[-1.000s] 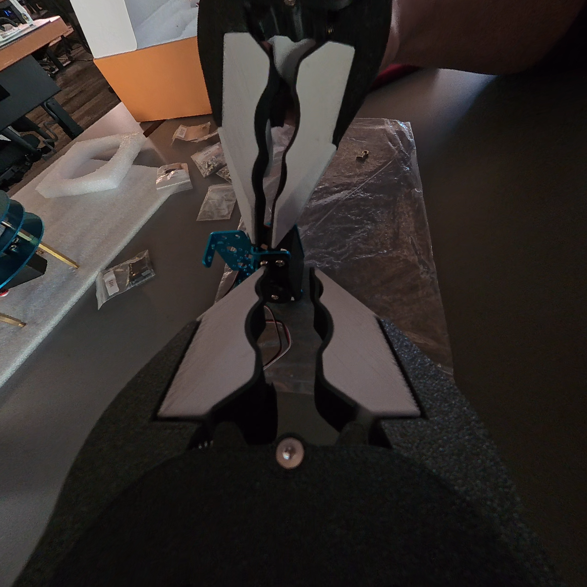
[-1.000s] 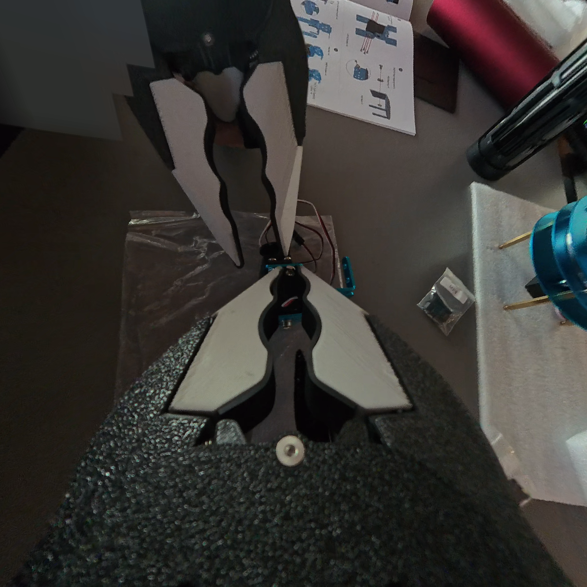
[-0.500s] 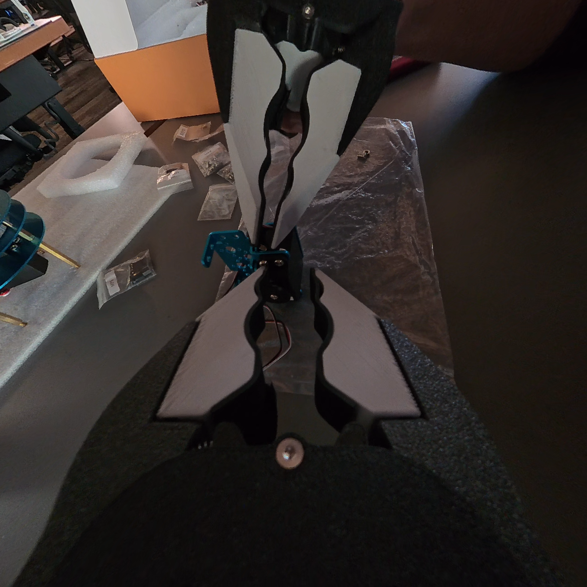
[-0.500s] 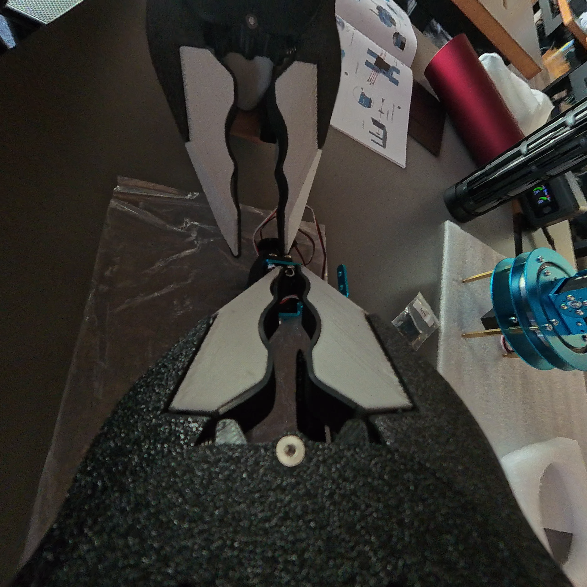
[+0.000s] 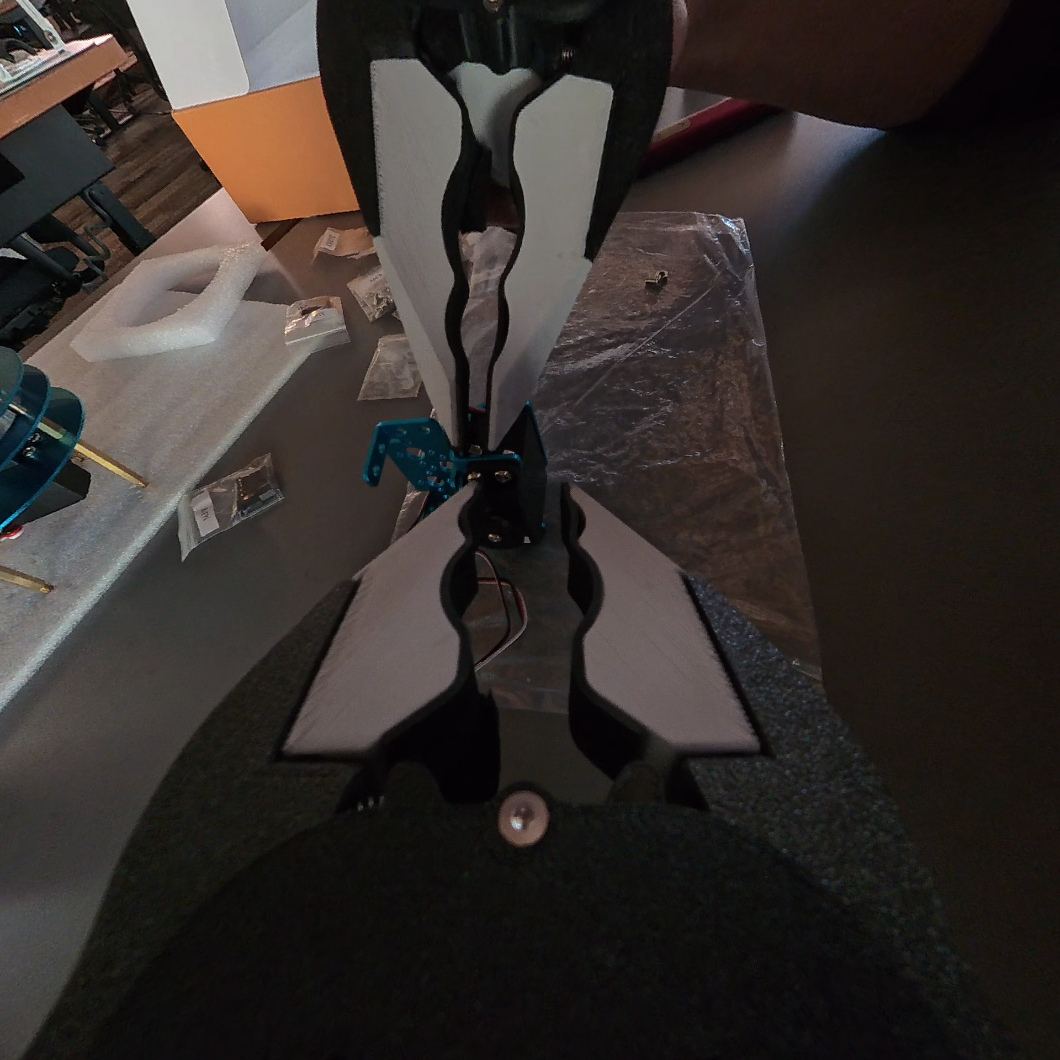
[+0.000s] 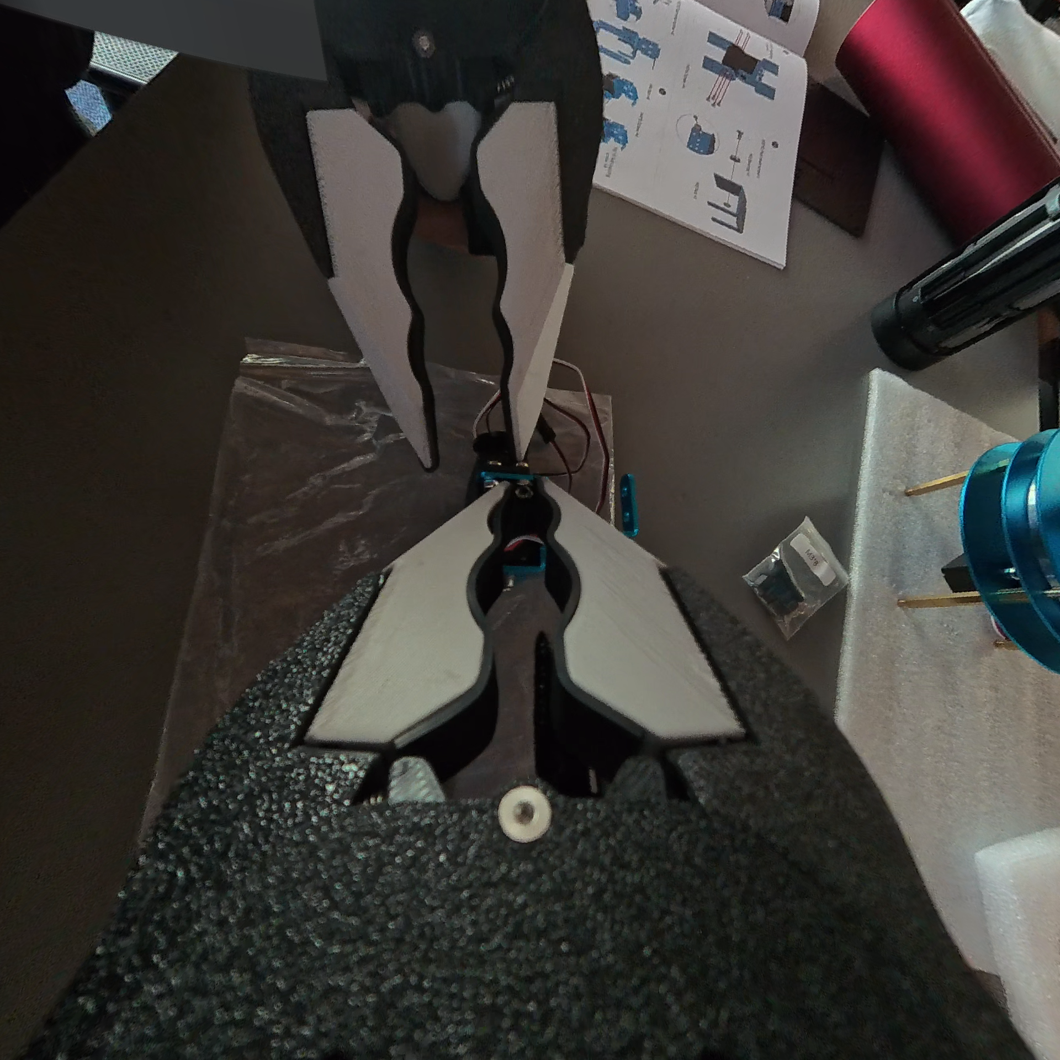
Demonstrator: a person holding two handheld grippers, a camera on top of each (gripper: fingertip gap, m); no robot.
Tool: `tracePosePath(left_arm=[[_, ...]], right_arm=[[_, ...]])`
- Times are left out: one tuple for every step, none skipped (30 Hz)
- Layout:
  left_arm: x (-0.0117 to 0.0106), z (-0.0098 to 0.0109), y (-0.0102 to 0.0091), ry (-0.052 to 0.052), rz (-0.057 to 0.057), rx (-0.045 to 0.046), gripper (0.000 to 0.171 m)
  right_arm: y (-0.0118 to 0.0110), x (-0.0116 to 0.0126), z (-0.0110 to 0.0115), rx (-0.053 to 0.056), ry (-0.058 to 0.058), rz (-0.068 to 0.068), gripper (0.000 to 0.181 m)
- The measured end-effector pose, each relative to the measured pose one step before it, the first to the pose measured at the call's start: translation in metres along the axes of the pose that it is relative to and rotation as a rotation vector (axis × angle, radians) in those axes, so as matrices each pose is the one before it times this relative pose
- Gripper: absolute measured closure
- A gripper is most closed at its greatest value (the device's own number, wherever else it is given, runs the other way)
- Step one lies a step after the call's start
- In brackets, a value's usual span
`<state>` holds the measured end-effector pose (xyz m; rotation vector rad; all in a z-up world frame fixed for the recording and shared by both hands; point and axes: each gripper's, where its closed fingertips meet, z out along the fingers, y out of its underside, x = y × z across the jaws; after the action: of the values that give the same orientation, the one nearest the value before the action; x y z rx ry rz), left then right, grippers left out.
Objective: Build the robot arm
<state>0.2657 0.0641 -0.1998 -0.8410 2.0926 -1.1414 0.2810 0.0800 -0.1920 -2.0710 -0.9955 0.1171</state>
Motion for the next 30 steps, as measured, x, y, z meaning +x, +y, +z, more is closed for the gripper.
tracePosePath(left_arm=[[0.0, -0.00005, 0.00016, -0.0004, 0.0003, -0.00033, 0.146], [-0.00001, -0.00006, 0.00005, -0.0006, 0.0008, -0.00051, 0.146], [0.00002, -0.00007, 0.00008, -0.0004, 0.001, -0.00068, 0.146], [-0.00001, -0.00006, 0.00005, -0.0007, 0.0008, -0.00048, 0.146], [-0.00005, 0.00013, 0.00001, -0.001, 0.0013, -0.0001, 0.146], [-0.00006, 0.00002, 0.00007, -0.0008, 0.0016, -0.00001, 0.145], [0.00001, 0.00004, -0.00003, -0.0002, 0.0006, -0.00008, 0.145], [0.00004, 0.00001, -0.00001, 0.0002, -0.0001, 0.00007, 0.145], [0.00018, 0.0001, -0.00009, 0.0003, 0.0003, 0.00005, 0.144], [0.00011, 0.00009, -0.00007, -0.0001, 0.0004, -0.00013, 0.145], [-0.00001, 0.00005, -0.00004, -0.0006, 0.0001, -0.00002, 0.145], [0.00018, 0.00007, 0.00001, -0.0002, 0.0004, 0.00009, 0.144], [0.00004, 0.00006, -0.00007, 0.0, 0.0004, 0.00016, 0.144], [0.00005, 0.00011, 0.00001, -0.0003, 0.0002, 0.00025, 0.144], [0.00003, -0.00003, -0.00011, 0.0003, -0.0001, 0.00018, 0.144], [0.00021, 0.00008, -0.00004, 0.0016, -0.0006, 0.0001, 0.144], [0.00023, 0.00011, -0.0001, 0.0018, -0.0006, 0.00053, 0.144], [0.00004, 0.00007, -0.00009, -0.0005, -0.0005, 0.00031, 0.144], [-0.00015, 0.00004, -0.00003, -0.0013, 0.0007, -0.00011, 0.144], [0.00007, -0.00007, 0.0, 0.0004, 0.0006, 0.00013, 0.144], [-0.00002, -0.00002, 0.00007, 0.0008, -0.0012, -0.00002, 0.144], [-0.00003, -0.00002, 0.00005, 0.0008, -0.001, 0.00008, 0.144], [0.00004, 0.00001, -0.00001, 0.0001, -0.0003, 0.00007, 0.144], [-0.00008, -0.00006, 0.00006, -0.0002, -0.0002, -0.0001, 0.144], [-0.00006, 0.00003, 0.00001, 0.0003, -0.0006, 0.00005, 0.143], [0.00001, -0.00009, -0.00005, 0.0004, -0.0006, 0.00005, 0.144], [-0.00011, -0.00002, 0.00005, 0.0004, -0.0007, 0.00006, 0.144], [-0.00003, 0.00003, 0.00001, 0.0004, -0.0006, 0.00009, 0.143], [0.00001, 0.0, 0.00001, 0.0001, 0.0001, -0.00004, 0.144], [-0.00002, -0.00008, 0.00004, -0.0001, 0.0009, -0.0001, 0.144]], right_arm=[[-0.00005, 0.00006, 0.00002, 0.0008, -0.0017, 0.003, 0.176], [-0.00014, 0.00006, 0.00023, 0.0023, 0.001, -0.0006, 0.176], [-0.00014, -0.00001, 0.00009, 0.0026, 0.0028, -0.0061, 0.176], [0.00007, 0.00008, -0.00004, 0.0014, 0.0049, -0.0084, 0.176], [-0.00001, 0.00013, 0.00004, -0.0003, 0.0054, -0.0068, 0.176], [-0.0001, 0.00003, 0.00005, -0.0018, 0.005, -0.0076, 0.176], [0.00012, 0.00002, -0.00013, -0.0022, 0.0049, -0.0066, 0.176], [0.00004, 0.00008, -0.00006, -0.0025, 0.0035, -0.006, 0.176], [0.00007, -0.00004, -0.00008, -0.0018, 0.0037, -0.0064, 0.176], [0.00008, 0.00007, -0.00014, -0.0016, 0.0046, -0.0071, 0.176], [0.00003, 0.00019, -0.00004, -0.0014, 0.0044, -0.0064, 0.176], [0.00006, -0.00006, 0.0, -0.0013, 0.0039, -0.0059, 0.176], [0.00015, 0.00015, -0.0002, -0.0028, 0.0062, -0.0101, 0.176], [-0.00006, 0.0005, -0.00006, -0.0031, 0.0099, -0.0096, 0.175], [0.00024, 0.00176, 0.0, -0.004, 0.0175, -0.0072, 0.171], [0.00056, 0.00116, -0.00014, -0.0058, 0.0125, -0.01, 0.17], [0.00108, -0.0004, 0.0, -0.0085, 0.0029, -0.0067, 0.17], [0.0019, -0.00113, 0.00106, -0.0125, -0.0041, -0.0005, 0.171], [0.00011, 0.00018, 0.00069, 0.0008, 0.0035, 0.0032, 0.171], [0.0, 0.00002, -0.00004, 0.0022, 0.0, 0.0024, 0.171], [0.00009, -0.00007, -0.00011, 0.0024, -0.0035, 0.0053, 0.171], [-0.00007, 0.00022, -0.00017, 0.0025, -0.0032, 0.0081, 0.17], [-0.00016, 0.00038, -0.00054, 0.0034, -0.0016, 0.0071, 0.169], [-0.00006, 0.00033, -0.00039, 0.0036, -0.0029, 0.0086, 0.168], [0.00058, 0.00036, -0.00057, -0.0017, -0.0043, 0.0083, 0.165], [0.00007, -0.00013, -0.00098, 0.0011, -0.0067, 0.0078, 0.163], [-0.00094, -0.00014, -0.00139, 0.0063, -0.0055, 0.0064, 0.163], [-0.001, -0.00021, -0.00177, 0.0052, -0.0047, 0.003, 0.163], [-0.0013, -0.00002, -0.00203, 0.0067, -0.0032, 0.0037, 0.164], [-0.0011, -0.00052, -0.002, 0.0049, -0.0088, 0.0076, 0.166]])
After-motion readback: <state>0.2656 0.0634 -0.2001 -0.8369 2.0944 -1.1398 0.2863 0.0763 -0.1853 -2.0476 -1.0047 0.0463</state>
